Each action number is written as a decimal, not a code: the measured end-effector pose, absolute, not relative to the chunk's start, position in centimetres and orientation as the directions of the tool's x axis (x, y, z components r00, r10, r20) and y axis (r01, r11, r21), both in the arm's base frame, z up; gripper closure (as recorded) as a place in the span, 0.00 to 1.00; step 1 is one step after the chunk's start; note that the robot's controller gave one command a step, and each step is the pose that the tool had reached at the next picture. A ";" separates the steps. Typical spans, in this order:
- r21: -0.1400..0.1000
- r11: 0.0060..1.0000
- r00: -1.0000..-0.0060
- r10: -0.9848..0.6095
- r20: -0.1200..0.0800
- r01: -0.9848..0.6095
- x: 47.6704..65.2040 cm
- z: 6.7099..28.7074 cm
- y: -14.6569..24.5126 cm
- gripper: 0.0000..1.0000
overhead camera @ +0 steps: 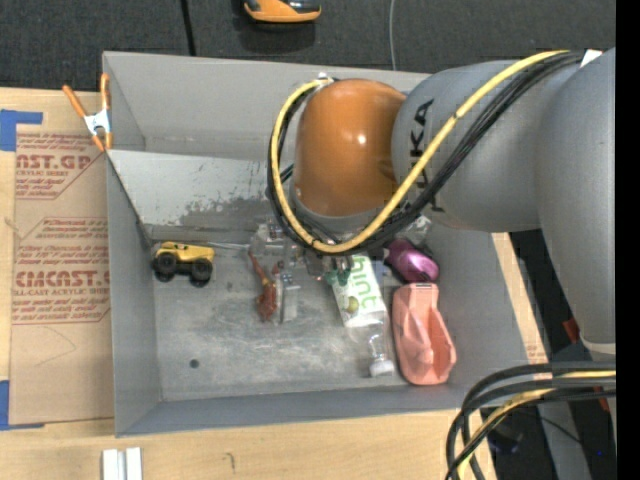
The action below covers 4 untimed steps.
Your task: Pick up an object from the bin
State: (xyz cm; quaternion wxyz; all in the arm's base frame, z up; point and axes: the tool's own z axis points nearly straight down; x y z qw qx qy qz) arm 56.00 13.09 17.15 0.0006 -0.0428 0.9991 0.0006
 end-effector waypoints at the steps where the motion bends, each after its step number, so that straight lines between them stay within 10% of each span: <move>1: -0.001 0.983 -0.983 -0.186 -0.003 -0.186 56.7 15.7 10.8 0.00; 2: 0.002 0.999 -0.999 -0.054 -0.005 -0.054 56.8 10.6 9.8 0.00; 3: 0.002 0.999 -0.999 0.049 -0.006 0.049 56.6 8.9 8.8 1.00; 4: 0.002 0.999 -0.999 0.049 -0.006 0.049 56.6 8.9 8.8 1.00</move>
Offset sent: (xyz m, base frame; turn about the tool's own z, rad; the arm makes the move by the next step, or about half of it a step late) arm 0.0066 -0.0375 -0.0757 0.0425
